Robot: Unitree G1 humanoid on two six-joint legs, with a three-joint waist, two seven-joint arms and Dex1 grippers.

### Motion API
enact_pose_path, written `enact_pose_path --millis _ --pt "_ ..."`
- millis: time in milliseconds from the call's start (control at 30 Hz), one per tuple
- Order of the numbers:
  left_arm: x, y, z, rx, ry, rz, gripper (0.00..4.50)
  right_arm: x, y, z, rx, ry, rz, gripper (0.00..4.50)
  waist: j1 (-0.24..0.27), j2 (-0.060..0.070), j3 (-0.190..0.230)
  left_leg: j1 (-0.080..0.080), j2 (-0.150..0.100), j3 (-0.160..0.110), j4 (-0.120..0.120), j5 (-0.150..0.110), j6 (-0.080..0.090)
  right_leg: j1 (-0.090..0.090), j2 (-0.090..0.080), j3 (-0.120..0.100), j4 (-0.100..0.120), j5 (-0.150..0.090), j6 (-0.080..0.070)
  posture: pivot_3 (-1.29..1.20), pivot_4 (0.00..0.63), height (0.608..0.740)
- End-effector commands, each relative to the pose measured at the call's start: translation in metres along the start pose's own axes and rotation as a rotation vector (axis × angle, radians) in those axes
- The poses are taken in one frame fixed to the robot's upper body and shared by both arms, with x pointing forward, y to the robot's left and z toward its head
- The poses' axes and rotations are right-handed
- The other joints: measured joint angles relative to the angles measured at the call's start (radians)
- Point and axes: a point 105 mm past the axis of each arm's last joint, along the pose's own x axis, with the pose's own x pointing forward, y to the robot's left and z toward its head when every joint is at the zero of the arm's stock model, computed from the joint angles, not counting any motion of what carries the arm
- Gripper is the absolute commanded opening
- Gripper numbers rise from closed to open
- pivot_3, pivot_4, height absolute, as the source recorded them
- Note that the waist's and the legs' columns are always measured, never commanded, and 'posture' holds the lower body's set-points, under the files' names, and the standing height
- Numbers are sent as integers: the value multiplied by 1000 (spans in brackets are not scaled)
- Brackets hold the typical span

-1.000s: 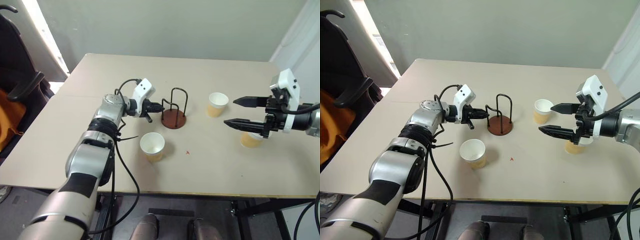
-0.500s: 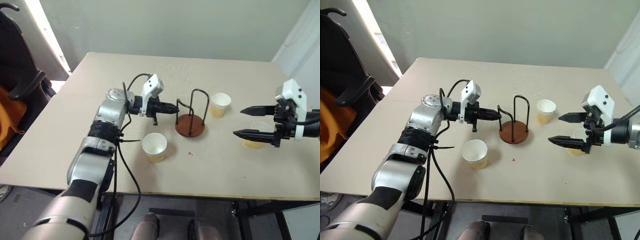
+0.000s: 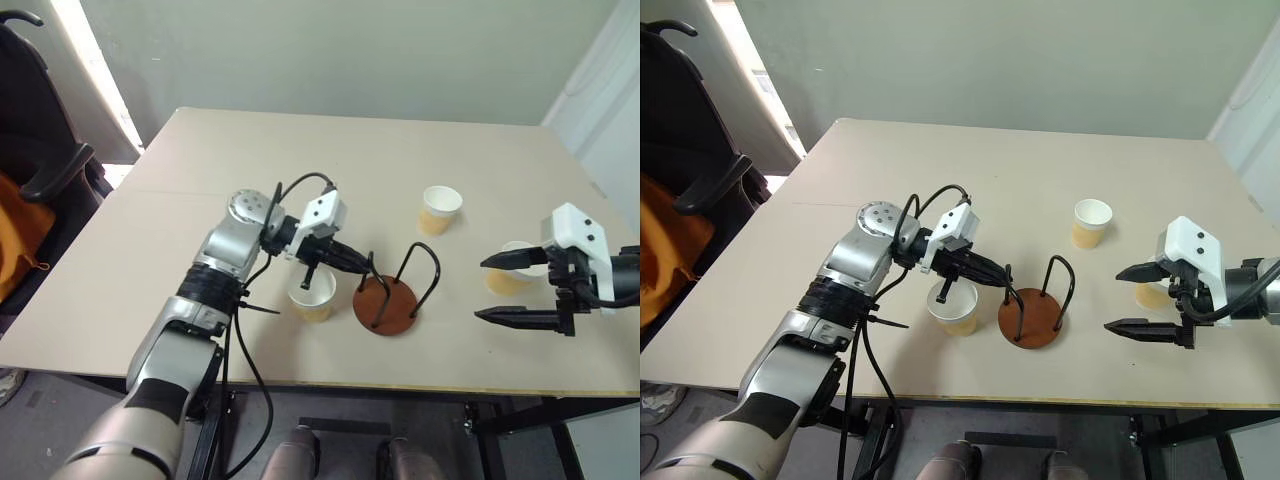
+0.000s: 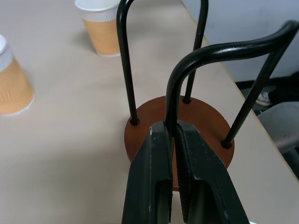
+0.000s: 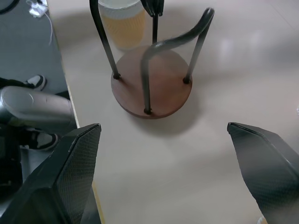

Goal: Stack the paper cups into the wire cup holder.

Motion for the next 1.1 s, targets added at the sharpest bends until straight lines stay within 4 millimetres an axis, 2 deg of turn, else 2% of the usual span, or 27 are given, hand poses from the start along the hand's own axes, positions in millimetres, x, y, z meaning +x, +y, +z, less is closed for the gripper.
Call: enact_pose_path --millis 33,267,500,633,833,967,1100 --pt "1 3 13 102 22 -59 11 0 5 2 -57 32 -6 4500 0 0 0 0 0 0 0 0 0 0 0 0 0 0 0 0 150 740" --pt "5 14 19 139 39 -70 11 2 6 2 -55 26 -14 4500 0 0 0 0 0 4 0 0 0 0 -2 1 -1 1 2 0 150 740" --pt "5 13 18 111 66 -100 11 2 6 1 -49 24 -23 4500 0 0 0 -1 0 7 0 -1 -3 0 -2 2 -4 1 3 0 150 740" --pt "5 12 17 98 73 -111 1094 3 5 1 -49 19 -29 4500 0 0 0 -1 0 7 0 -2 -3 -1 -2 2 -6 1 3 0 150 740" --pt "4 21 21 111 70 -79 3180 2 1 -1 -50 25 -45 4500 1 0 0 -3 0 8 1 -2 -3 -1 -2 2 -8 2 5 0 150 740" --pt "-9 28 25 151 103 -28 4449 -10 -12 -7 -44 67 -104 4500 1 0 0 -3 0 8 1 -2 -3 -1 -2 3 -9 2 5 0 150 740" --pt "-35 26 28 179 148 0 4449 -30 -36 -17 -33 131 -208 4500 1 0 0 -3 0 9 1 -2 -2 -1 -2 3 -10 3 6 0 150 740"
